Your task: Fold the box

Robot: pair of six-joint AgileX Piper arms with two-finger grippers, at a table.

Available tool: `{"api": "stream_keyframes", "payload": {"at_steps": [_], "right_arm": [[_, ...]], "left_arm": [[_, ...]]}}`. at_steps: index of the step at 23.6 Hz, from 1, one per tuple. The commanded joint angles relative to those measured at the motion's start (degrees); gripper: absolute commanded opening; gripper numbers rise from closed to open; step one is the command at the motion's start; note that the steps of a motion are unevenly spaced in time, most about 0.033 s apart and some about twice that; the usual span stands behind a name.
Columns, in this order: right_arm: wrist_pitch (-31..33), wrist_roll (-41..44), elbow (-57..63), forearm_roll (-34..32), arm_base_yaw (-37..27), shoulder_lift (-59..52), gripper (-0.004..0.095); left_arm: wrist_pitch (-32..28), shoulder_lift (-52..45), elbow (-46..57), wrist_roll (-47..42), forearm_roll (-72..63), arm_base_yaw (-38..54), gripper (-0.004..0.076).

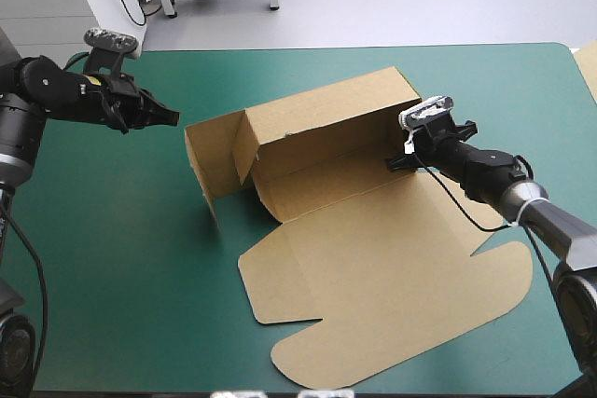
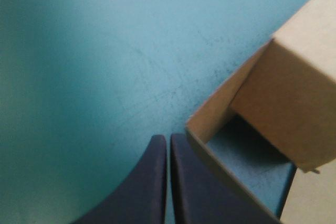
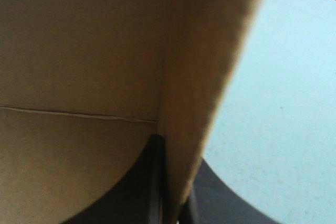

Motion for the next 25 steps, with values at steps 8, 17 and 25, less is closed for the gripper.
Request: {"api": "stream_keyframes", "payload": {"at_steps": [8, 17, 25], "right_arm": [[-0.42, 1.32, -2.12, -2.76, -0.42, -0.90, -0.0021], [5.89, 11.20, -6.31, -13.57, -0.42, -0.90, -0.0021], [26.53, 73.92, -25.56, -63.94, -0.97, 2.60, -0.0013]], "left_arm": [[-7.00, -7.06, 13.84, 0.39, -4.51, 9.87, 0.0007], [-8.91, -7.75, 21.24, 4.26, -5.34, 16.26, 0.0007], [-12.06, -7.75, 24.99, 11.45, -12.19, 17.65, 0.0007]]}}
